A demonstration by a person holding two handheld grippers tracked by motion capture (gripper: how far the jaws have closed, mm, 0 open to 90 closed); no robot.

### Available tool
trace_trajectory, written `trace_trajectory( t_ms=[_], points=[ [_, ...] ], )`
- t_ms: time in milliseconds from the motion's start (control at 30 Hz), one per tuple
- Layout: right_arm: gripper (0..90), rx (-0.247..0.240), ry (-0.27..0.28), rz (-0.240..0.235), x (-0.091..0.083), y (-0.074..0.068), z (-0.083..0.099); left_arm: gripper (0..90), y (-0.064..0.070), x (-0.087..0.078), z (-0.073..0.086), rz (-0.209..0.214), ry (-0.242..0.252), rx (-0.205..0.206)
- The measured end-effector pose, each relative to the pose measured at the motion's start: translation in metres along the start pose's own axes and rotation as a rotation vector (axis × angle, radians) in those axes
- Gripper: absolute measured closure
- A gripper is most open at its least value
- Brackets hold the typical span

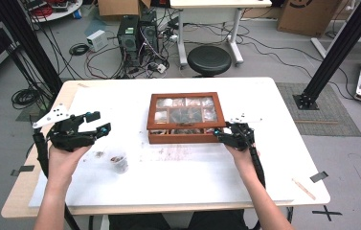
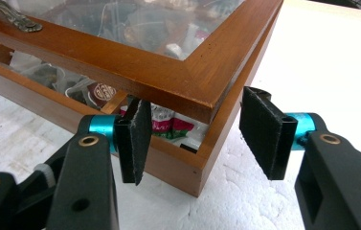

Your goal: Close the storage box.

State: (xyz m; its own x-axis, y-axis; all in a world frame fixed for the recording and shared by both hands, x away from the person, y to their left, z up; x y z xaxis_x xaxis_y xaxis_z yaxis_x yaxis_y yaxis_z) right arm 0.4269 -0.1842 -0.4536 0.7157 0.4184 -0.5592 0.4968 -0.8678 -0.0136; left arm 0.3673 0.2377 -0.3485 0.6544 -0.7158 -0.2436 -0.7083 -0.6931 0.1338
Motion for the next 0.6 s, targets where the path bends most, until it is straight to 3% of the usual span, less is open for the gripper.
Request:
trace_trajectory(
  t_ms=[600],
  points=[
    [46.0, 0.015, -0.01, -0.012, -0.0022, 0.0002, 0.0077, 31.6, -0.0041, 0.0064, 0.0013, 0.0, -0.012, 0.0]
  ],
)
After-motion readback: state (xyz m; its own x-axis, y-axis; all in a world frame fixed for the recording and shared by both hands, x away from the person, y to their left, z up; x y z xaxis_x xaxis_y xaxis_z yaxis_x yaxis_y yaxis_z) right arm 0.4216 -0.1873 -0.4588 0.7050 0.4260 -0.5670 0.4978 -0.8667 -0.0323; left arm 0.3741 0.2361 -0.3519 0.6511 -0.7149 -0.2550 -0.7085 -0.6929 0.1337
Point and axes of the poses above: each handheld gripper's, and its own axes: x roughly forward along the jaws, z roughly out of its underside, y roughly to its right, the point moved 7 cm from there along x, roughly forward along the jaws, and after that the axes turned 1 degree about -x, right-handed, at the moved point
